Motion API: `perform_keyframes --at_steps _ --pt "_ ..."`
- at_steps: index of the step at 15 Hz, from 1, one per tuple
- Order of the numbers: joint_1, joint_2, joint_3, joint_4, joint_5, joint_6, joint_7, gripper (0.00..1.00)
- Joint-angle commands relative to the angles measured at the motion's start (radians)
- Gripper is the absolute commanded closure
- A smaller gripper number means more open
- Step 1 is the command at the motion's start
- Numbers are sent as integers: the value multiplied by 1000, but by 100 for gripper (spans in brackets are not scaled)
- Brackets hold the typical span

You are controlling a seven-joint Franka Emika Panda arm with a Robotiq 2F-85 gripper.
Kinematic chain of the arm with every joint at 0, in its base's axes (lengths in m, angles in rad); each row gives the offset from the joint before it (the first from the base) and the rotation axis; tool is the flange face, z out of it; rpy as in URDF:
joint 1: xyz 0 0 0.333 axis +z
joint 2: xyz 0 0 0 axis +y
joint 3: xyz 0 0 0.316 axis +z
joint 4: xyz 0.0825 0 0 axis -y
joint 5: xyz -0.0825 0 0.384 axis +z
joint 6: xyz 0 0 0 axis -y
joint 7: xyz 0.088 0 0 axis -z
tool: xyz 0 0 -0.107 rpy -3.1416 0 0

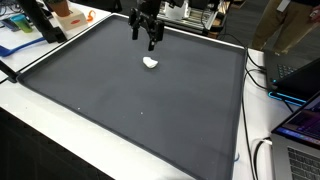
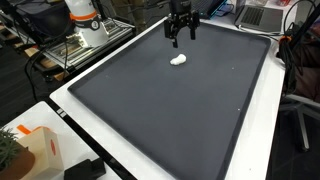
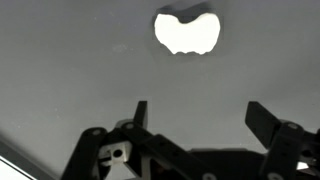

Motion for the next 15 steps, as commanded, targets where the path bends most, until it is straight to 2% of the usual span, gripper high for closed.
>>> perform_keyframes --at_steps 1,5,6,7,8,10,12,15 --pt "-128 31 124 55 140 -136 -193 0" --pt "-225 -33 202 152 336 -307 -388 0" --pt "-87 -88 55 180 436 -353 -459 0" --pt "-88 -119 36 207 469 -389 -476 0" --pt "-9 -57 -25 146 447 -340 -458 0" --pt "-5 -104 -49 183 496 -380 -498 0" --pt "-7 -128 -46 195 503 -381 -499 0" --pt "-56 -200 -43 268 623 -567 -552 0"
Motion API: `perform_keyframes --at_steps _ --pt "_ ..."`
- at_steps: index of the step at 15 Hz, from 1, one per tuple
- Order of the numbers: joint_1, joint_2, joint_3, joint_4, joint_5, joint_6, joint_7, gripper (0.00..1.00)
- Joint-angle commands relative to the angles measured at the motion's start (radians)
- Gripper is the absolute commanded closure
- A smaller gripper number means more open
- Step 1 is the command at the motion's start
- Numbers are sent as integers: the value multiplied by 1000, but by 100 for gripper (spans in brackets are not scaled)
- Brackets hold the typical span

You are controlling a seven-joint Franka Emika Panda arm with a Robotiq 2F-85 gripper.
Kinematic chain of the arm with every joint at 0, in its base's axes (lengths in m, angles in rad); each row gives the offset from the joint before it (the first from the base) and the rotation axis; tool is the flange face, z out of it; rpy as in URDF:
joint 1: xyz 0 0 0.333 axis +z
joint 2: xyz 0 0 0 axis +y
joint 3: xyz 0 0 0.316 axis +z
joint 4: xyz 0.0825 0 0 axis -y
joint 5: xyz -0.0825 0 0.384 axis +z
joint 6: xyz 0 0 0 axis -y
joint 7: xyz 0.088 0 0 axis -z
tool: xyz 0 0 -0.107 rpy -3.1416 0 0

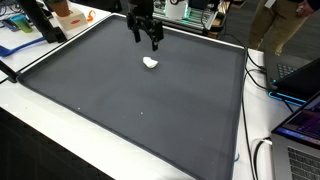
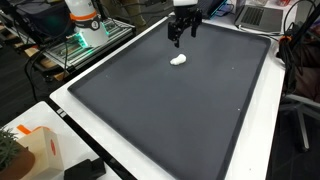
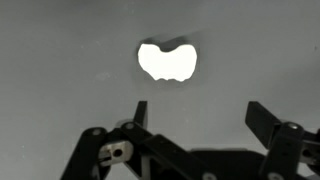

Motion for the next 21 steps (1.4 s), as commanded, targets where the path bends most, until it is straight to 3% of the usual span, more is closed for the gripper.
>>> perform_keyframes --at_steps 1,4,7,12,13,16,21 --pt "-27 -106 -37 95 152 -234 -93 0" --pt "-108 -213 -46 201 271 -414 -161 0" --pt "-171 -326 -44 294 341 -474 -160 0" --pt "-250 -490 -28 447 360 -539 -105 0" --pt "-183 -426 -73 361 359 -498 -143 0" --pt "-208 -493 -64 421 366 -526 -131 0" --pt "-302 -547 -47 556 344 -750 -107 0"
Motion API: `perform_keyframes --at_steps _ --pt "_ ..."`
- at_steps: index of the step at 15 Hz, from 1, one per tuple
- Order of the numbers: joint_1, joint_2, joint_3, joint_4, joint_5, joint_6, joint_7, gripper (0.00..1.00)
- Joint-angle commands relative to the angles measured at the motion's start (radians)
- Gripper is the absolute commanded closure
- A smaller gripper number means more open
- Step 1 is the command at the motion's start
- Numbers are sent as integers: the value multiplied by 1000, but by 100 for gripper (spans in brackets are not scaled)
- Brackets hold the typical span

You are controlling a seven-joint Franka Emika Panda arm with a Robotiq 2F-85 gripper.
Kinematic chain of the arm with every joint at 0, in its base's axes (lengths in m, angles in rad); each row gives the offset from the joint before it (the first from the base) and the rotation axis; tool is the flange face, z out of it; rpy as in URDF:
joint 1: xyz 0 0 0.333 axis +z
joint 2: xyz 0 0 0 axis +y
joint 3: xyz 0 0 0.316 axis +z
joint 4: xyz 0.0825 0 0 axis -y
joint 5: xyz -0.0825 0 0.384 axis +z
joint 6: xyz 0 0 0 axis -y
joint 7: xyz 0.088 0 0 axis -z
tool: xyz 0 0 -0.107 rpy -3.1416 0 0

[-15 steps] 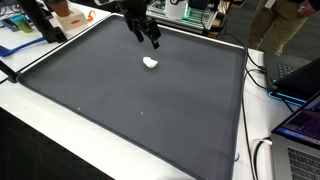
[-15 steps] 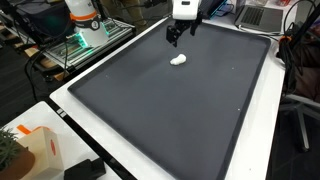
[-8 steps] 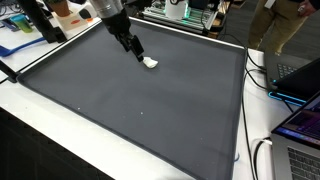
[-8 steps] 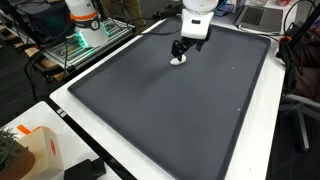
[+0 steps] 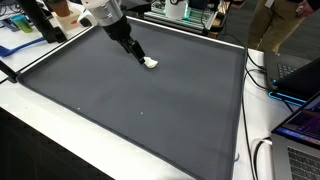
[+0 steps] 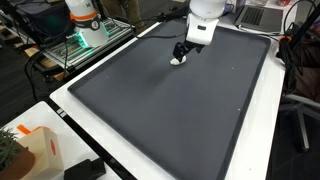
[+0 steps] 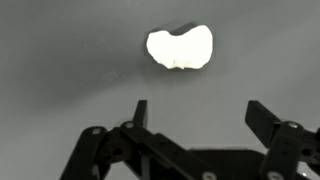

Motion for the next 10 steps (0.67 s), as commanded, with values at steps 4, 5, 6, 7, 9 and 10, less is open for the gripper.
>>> perform_keyframes --at_steps 4,5,6,7,9,10 --pt "-145 -135 4 224 34 -288 25 0" --pt "-171 -158 11 259 37 -324 23 0" --pt "-192 -181 15 291 41 -357 28 0" --pt "-211 -205 19 324 47 -385 33 0" --pt "-181 -263 -40 339 104 -456 16 0" --pt "-191 -285 -46 363 125 -488 20 0"
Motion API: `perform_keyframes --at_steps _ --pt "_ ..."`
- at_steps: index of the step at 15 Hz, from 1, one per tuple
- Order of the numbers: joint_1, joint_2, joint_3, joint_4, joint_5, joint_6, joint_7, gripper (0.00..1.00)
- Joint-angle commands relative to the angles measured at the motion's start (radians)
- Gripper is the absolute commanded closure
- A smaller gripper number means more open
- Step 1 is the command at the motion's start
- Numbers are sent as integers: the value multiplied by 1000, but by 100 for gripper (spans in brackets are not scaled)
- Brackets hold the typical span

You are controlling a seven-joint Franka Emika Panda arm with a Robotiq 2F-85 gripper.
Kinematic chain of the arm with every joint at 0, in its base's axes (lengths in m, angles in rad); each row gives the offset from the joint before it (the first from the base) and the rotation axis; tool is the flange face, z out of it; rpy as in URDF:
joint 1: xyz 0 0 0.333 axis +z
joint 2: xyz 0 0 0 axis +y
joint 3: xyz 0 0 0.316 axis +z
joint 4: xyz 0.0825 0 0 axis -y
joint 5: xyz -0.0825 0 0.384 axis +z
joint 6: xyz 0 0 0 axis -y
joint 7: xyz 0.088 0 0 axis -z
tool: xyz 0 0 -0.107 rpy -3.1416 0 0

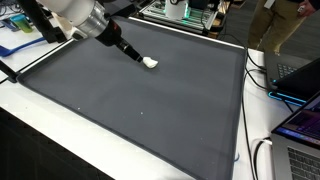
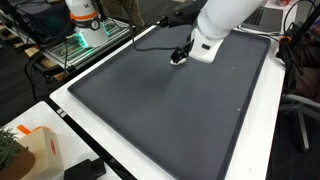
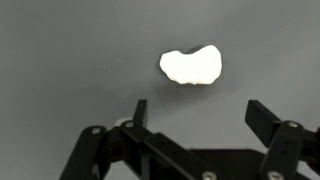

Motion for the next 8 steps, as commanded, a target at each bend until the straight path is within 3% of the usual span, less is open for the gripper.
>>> perform_keyframes --at_steps 1,8 --pt "0 -132 -71 95 109 -140 14 0" --pt "10 -303 -202 184 270 -333 35 0"
